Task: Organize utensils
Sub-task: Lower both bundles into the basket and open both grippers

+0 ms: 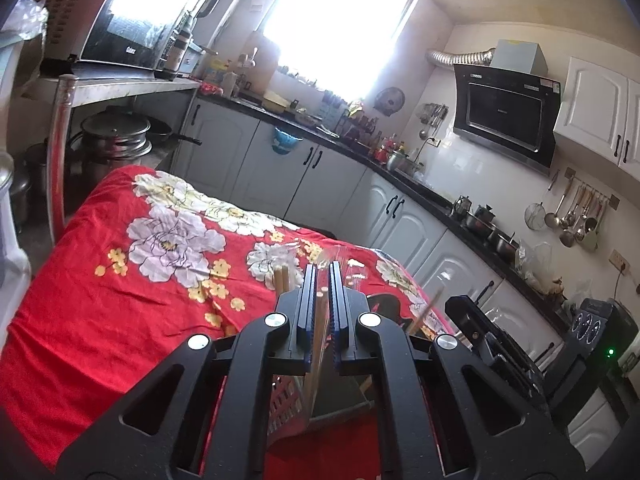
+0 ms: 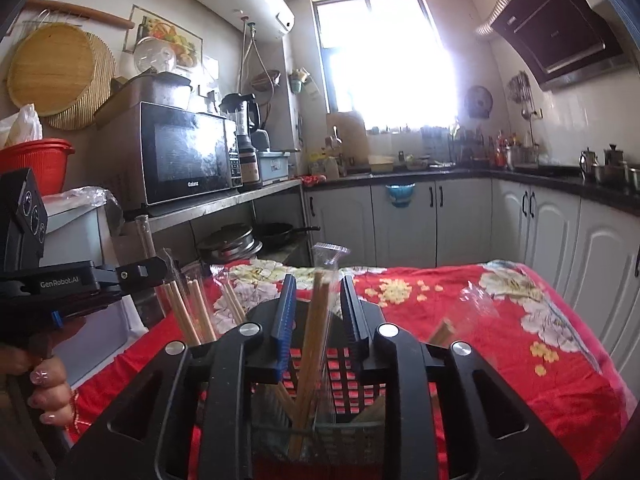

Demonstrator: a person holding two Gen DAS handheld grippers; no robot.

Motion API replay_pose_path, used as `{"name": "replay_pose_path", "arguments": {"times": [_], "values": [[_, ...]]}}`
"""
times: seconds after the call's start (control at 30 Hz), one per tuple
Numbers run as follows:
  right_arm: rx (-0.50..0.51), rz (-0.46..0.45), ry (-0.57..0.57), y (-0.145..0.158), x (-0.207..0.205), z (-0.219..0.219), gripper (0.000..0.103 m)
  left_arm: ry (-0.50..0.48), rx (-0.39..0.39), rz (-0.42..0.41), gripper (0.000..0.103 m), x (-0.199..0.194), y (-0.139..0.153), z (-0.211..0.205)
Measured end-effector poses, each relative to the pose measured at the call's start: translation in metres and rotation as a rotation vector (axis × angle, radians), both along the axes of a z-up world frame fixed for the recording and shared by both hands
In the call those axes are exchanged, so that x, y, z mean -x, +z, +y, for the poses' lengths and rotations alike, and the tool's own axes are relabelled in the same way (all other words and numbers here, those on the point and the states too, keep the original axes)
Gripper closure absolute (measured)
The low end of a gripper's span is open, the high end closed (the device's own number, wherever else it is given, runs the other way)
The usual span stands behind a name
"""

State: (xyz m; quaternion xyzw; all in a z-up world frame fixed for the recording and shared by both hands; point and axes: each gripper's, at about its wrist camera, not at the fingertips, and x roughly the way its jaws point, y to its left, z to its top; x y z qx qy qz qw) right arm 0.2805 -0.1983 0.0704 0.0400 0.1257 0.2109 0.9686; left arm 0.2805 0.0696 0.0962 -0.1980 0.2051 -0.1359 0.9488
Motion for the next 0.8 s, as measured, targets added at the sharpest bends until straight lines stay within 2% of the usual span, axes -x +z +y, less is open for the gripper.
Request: {"name": "replay_pose_path", "arguments": {"times": [0.13,0.17,0.23,0.5,0.6,0.8], "values": [[-0.006,0.025,-0.009,-0.001,0.004,-0.005,0.071,0.006,0.004,0.022,0.097,0.005,-0.002,0.003],[-0.007,0.032,-0.01,-0.001,0.006,-0.006,0.07,0.009,0.011,0.03,0.09,0.006,-0.004,0.005],[-0.012,0.038,-0.015,-0.001,0.009,-0.008,0.065,0.011,0.018,0.04,0.084,0.008,-0.005,0.007],[-0.018,0.067,-0.021,-0.001,0.024,-0.015,0.051,0.019,0.024,0.057,0.066,0.022,-0.01,0.01],[-0.018,0.079,-0.023,-0.002,0.028,-0.017,0.047,0.018,0.025,0.068,0.052,0.027,-0.013,0.011],[-0.008,0.096,-0.026,-0.004,0.04,-0.02,0.042,0.007,0.025,0.088,0.044,0.037,-0.018,0.01]]}}
